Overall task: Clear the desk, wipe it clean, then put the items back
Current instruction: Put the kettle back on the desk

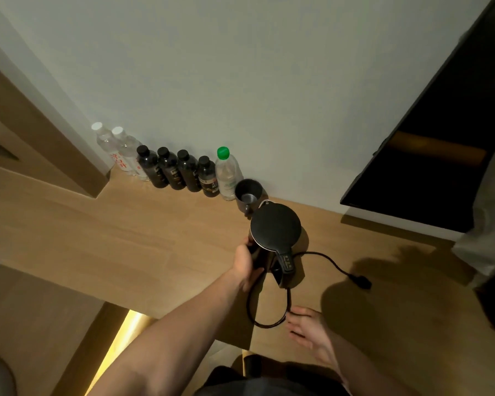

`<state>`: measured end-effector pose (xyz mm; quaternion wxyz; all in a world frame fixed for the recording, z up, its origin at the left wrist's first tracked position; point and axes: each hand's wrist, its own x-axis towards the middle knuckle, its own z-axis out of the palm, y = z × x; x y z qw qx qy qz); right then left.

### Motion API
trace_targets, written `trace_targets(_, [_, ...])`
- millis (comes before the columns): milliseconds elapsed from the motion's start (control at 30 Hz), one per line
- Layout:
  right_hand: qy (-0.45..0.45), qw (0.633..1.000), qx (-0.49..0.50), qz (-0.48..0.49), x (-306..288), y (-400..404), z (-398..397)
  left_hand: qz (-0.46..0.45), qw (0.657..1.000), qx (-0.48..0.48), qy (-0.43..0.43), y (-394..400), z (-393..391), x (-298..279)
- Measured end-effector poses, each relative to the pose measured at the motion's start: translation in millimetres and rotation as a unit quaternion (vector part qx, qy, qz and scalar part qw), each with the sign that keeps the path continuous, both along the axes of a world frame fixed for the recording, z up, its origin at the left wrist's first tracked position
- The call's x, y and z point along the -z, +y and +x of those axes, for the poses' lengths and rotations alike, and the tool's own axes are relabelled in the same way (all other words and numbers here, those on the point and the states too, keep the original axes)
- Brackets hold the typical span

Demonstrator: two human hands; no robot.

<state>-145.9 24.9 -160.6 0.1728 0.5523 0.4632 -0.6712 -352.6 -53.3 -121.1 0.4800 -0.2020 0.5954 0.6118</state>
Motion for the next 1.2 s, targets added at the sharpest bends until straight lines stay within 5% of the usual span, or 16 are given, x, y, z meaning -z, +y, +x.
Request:
trace_targets(400, [-0.046,0.978,0.022,0.201,2.6,105.2,15.0,0.059,0.996,-0.060,-0.013,100.7,3.2,-14.6])
trace_targets(600, [0.063,0.944,0.023,0.323,-36.2,118.3,-20.2,0.053,0.992,-0.113,-0.035,120.2,10.0,-11.0])
trace_targets(1200, [0.116,0.948,0.007,0.295,-83.4,135.2,-126.1,0.104,0.992,-0.051,0.050,110.3,-8.0,-34.8])
